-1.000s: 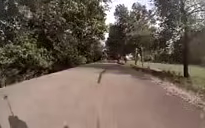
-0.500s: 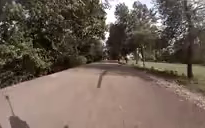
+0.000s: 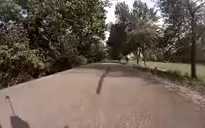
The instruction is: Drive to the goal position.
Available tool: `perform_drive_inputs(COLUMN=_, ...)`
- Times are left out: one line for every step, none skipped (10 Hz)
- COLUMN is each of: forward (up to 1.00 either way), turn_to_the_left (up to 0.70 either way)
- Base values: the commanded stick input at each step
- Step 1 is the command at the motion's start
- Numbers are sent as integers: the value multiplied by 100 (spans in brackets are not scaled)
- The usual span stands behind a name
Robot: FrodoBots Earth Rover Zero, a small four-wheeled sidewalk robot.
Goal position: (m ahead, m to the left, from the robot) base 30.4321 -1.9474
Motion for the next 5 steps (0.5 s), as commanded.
perform_drive_inputs(forward=70, turn_to_the_left=0)
perform_drive_inputs(forward=70, turn_to_the_left=0)
perform_drive_inputs(forward=70, turn_to_the_left=0)
perform_drive_inputs(forward=70, turn_to_the_left=0)
perform_drive_inputs(forward=70, turn_to_the_left=0)
